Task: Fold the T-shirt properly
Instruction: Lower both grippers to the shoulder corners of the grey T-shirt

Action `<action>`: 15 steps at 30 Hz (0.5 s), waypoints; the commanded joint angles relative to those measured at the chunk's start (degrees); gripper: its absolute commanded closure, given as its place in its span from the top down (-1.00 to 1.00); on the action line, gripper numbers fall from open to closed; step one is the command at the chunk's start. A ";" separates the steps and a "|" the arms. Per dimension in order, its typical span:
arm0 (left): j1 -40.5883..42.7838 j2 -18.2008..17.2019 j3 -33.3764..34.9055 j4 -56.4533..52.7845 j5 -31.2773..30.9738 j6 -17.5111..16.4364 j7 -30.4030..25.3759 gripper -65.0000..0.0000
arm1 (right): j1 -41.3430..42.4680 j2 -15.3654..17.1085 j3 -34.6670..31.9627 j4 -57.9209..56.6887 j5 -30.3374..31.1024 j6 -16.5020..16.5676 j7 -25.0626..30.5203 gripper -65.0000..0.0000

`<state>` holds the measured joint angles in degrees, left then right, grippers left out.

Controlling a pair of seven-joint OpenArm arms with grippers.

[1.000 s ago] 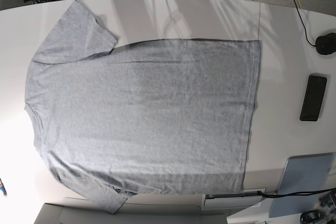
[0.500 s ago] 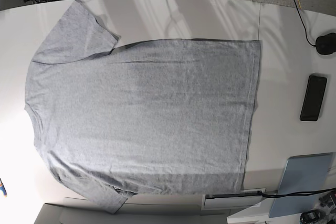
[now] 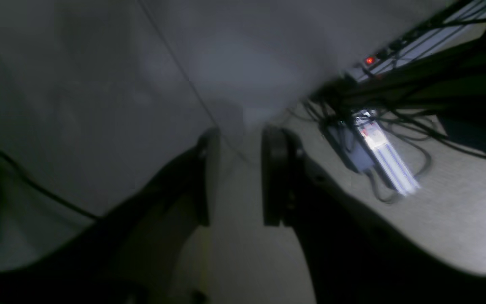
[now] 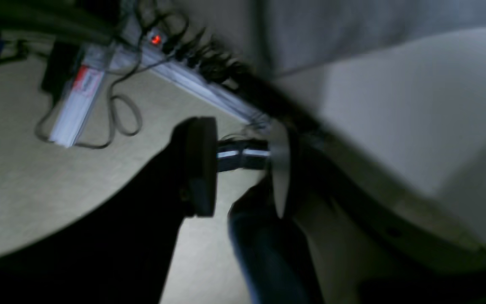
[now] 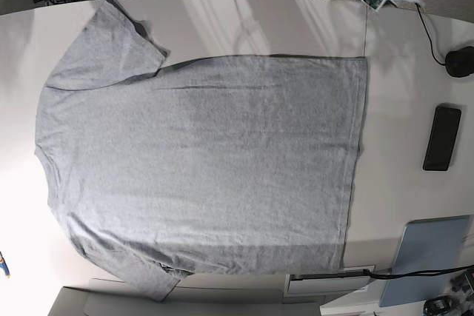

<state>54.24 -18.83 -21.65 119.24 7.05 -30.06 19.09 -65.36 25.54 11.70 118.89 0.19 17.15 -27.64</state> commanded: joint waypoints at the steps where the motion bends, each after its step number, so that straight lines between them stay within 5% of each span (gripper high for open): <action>1: 0.13 -1.60 -0.24 1.03 -0.20 0.11 -2.32 -0.40 | -0.61 0.35 1.60 2.01 0.07 0.26 0.52 -0.34; 8: -6.93 -7.32 -0.24 0.52 -0.22 -7.48 -5.68 -0.11 | 1.95 0.35 5.88 5.68 -5.73 0.37 0.66 -0.34; 11: -9.44 -9.66 -0.17 -0.74 -0.20 -7.54 -7.96 -0.11 | 3.37 0.33 5.88 5.66 -7.69 0.57 0.11 -0.32; 15: -12.63 -13.49 4.48 -3.96 0.92 -7.21 -9.05 -0.11 | 4.48 0.33 5.88 5.66 -9.79 1.09 -0.48 -0.01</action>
<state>41.34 -31.73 -16.88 114.52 8.60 -37.30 11.05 -60.42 25.41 17.15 123.63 -9.30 18.90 -28.71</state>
